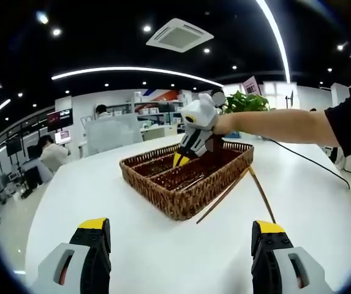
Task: Arrange the knives, forks, and spoons in their matching storage slots by inserting each utensil handle-first until every utensil is classified and aligned in the correct compartment
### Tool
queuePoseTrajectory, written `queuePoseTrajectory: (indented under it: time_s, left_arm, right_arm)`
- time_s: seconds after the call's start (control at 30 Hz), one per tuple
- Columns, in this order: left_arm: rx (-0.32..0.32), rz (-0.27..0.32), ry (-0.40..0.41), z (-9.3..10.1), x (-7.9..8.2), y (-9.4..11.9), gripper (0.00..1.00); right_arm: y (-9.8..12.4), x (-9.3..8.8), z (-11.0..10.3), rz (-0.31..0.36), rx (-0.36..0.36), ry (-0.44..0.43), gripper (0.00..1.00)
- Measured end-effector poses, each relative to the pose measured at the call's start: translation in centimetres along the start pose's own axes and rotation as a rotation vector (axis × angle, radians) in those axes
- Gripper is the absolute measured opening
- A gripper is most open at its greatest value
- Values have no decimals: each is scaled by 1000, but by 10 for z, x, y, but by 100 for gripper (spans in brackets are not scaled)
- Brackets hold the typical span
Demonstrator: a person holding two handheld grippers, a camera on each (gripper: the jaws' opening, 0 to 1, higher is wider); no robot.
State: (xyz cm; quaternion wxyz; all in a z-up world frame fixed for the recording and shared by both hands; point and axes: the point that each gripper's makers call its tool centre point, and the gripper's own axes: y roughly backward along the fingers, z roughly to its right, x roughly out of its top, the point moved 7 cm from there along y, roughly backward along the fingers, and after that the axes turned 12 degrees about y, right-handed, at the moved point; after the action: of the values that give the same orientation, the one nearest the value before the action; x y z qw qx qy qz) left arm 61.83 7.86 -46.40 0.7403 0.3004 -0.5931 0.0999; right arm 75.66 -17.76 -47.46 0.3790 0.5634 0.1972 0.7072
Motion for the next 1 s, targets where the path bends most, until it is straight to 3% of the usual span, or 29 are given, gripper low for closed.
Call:
queuePoseTrajectory:
  time_s: [0.13,0.17,0.3,0.47,0.53,0.57,0.6,0.77,0.83,0.9,1.0]
  left_arm:
    - [-3,-4,-1,1,-1,-1,100]
    - [-3,-4,-1,1,-1,-1,100]
    - [-2,-2,-1,1,0,0,100]
    - [-3,-2,0,1,-1,0,100]
    - [-3,-3,1,1,-1,-1,100]
    - [-3,-4,0,1,-1,-1,100]
    - [-2,-4,1,1,-1,-1,100]
    - [-2,6,6,1,0,0,100]
    - [0,8,3,1,1,0,100]
    - [-3,13,-4,3,2,0,100]
    - [-5,22,-6,5,4,0,100]
  right_arm:
    - [0,-1,-1,-1,4,-31,0]
    - [0,-3,-1,-2,13,-77,0]
    - [1,-1,0,4,-11,-9,1]
    - [3,-1,0,8,-49,1,3]
    - [5,-1,1,29,-69,-15,16]
    - [9,-3,8,9,-139,8,22]
    - [10,-1,5,22,-117,12,25]
    - [31,11,13,84,-151,-28,25]
    - [36,16,15,118,-188,-16,37]
    - [37,20,8,136,-190,-46,56]
    - [38,22,4,142,-197,-59,70]
